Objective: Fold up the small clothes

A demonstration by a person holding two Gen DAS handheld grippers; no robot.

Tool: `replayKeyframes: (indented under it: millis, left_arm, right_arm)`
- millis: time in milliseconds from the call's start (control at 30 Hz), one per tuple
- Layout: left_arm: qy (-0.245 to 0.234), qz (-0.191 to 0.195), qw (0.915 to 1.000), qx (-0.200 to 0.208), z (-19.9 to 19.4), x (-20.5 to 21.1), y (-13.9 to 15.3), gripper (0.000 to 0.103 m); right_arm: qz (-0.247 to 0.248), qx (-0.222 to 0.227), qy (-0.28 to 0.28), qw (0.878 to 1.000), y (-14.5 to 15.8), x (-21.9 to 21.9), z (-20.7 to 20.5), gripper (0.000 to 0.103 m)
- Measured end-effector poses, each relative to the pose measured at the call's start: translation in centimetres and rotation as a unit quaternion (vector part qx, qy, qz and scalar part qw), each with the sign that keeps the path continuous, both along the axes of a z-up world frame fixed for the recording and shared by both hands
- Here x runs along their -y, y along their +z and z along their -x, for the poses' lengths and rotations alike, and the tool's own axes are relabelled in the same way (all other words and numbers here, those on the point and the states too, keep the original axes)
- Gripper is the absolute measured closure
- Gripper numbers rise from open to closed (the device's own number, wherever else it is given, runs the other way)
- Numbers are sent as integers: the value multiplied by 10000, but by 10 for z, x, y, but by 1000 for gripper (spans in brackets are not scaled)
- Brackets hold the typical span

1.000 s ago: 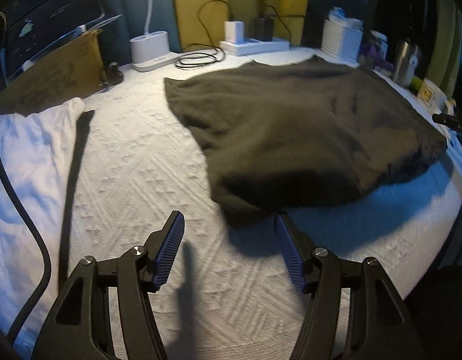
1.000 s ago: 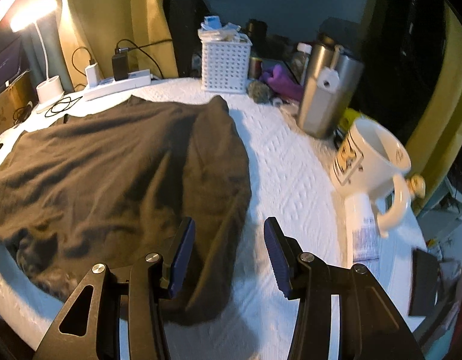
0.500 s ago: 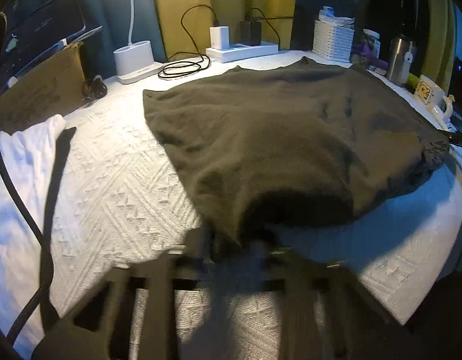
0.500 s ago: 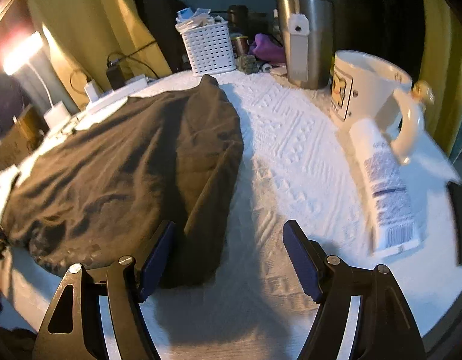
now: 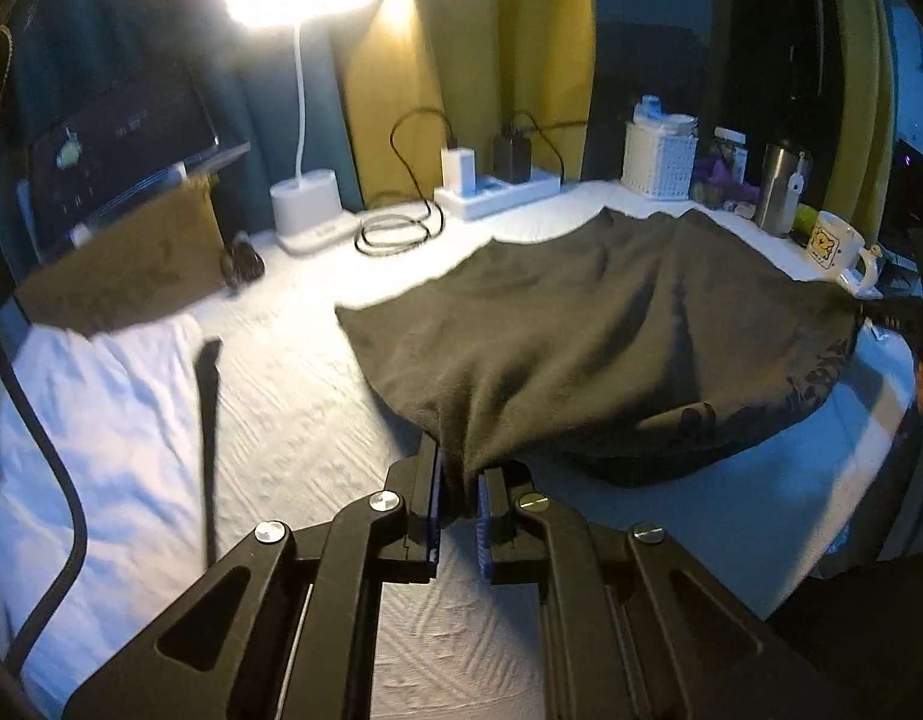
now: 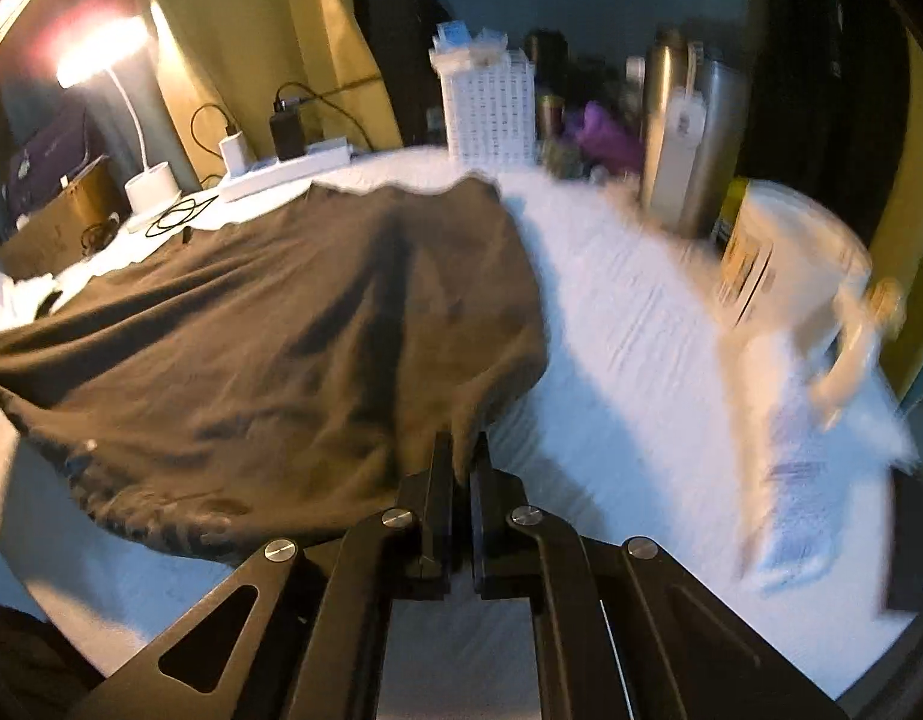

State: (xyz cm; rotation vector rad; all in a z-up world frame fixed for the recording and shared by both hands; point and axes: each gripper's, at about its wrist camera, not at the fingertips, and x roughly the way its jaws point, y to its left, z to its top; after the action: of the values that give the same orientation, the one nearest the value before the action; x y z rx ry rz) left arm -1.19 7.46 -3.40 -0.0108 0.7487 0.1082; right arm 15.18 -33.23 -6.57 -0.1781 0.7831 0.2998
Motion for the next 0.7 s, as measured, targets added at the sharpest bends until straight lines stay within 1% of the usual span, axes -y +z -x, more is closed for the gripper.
replayKeyframes:
  millis: [133,200,267,333,400,433,467,500,533,567,600,633,700]
  left_arm:
    - [14,-112,9999,-48,-1,-9,8,95]
    - [-55,23,9999,-139,-5,-16,3,95]
    - [-13,305,9987,-412,-14,-28,-18,95]
    - [35,481,9959,-763,-22,-34,-42,94]
    - [166,549,9943,-898,-24,-35,-58,93]
    - [183,661,9939,-859,-23,-35,-60,90]
    - [190,798,9937,-760,-21,-35,-59,90]
    - [237,928,9931,-670,-19,-37,-55,88]
    - [280,935,9935,-579,-17,-38,-50,78]
    - [305,892,9945,-458,-15,-38,-45,72]
    - [321,832,9955,-309,-13,-37,-38,63]
    - [293,790,9963,-179,-12,-37,-33,61]
    - [238,716,9971,-124,-16,-37,-28,61]
  right_arm:
    - [437,328,141,9984,28,3,-8,100]
    - [740,450,209,9960,33,3,-9,100]
    - [1091,440,232,9928,22,2,-13,100]
    - [1215,191,290,9920,1,4,-20,100]
    - [1335,86,246,9907,-19,6,-23,100]
    - [1362,40,231,9904,-24,6,-22,100]
    - [1352,16,165,9907,-30,7,-23,100]
    - [1260,49,54,9920,-33,10,-25,100]
    - [1197,79,10,9928,-33,11,-24,99]
    - [1156,124,-45,9932,-32,12,-25,99]
    - [1126,147,-111,9935,-30,13,-27,99]
    - [1093,147,-138,9938,-28,14,-28,99]
    - [1066,189,-198,9939,-22,13,-29,99]
